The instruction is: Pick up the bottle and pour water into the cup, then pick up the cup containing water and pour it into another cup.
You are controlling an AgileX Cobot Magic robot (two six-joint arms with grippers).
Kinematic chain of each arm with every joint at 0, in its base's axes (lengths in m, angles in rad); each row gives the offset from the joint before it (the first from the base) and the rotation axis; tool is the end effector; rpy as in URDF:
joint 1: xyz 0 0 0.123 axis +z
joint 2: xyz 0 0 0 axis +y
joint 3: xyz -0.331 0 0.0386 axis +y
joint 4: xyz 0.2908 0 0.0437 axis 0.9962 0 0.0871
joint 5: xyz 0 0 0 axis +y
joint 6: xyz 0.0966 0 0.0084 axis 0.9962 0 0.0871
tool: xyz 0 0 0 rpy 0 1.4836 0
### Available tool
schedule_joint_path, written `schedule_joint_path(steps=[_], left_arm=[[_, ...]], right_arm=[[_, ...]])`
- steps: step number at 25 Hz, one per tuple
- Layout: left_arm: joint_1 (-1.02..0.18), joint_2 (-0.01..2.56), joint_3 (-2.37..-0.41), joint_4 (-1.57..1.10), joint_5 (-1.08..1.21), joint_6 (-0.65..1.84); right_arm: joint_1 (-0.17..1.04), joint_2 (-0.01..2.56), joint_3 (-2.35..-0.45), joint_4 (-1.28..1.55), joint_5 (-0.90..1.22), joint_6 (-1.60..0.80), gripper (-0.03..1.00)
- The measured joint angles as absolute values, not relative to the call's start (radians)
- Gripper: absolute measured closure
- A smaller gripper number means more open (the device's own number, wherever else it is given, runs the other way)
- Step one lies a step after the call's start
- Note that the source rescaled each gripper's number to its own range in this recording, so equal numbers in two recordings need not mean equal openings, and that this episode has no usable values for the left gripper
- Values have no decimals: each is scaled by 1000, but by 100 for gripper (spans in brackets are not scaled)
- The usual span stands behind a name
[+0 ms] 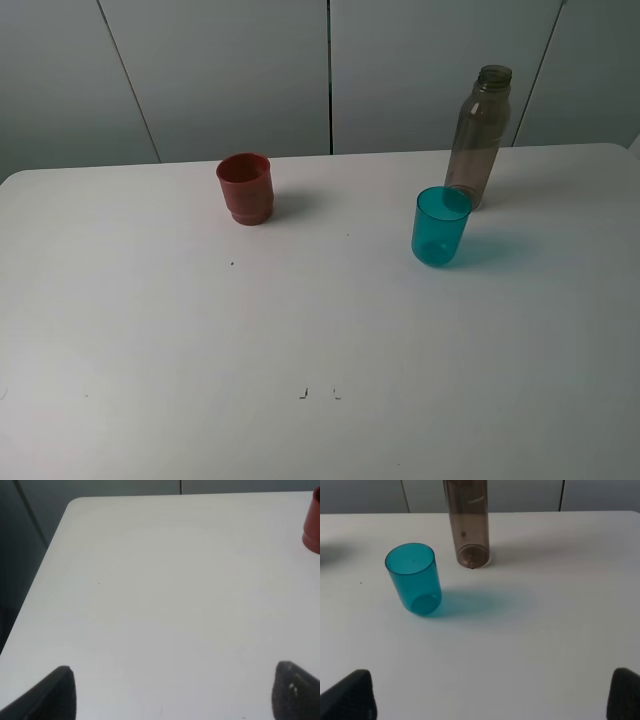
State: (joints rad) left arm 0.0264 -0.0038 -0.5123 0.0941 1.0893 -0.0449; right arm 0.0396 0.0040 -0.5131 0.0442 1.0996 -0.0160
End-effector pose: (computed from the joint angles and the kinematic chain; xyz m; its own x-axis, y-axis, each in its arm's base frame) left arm -0.0145 0.0077 0.2968 -0.4652 -0.0135 -0.8851 -0.1006 0.9942 0.0377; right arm -0.0135 0.0033 0.2961 -0.4819 -0.0150 -0.8761 -0.0721 0.9971 0.0225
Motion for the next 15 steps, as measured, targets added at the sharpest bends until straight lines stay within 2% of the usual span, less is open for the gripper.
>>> schedule_joint_path(steps=[6,15], left_arm=[[26,-4,-512,94,1089,-47],[26,-4,-512,94,1089,-47]], right_arm=[[-2,4,-513,64,1100,-43,-3],[-3,4,-513,64,1100,-45,-3]])
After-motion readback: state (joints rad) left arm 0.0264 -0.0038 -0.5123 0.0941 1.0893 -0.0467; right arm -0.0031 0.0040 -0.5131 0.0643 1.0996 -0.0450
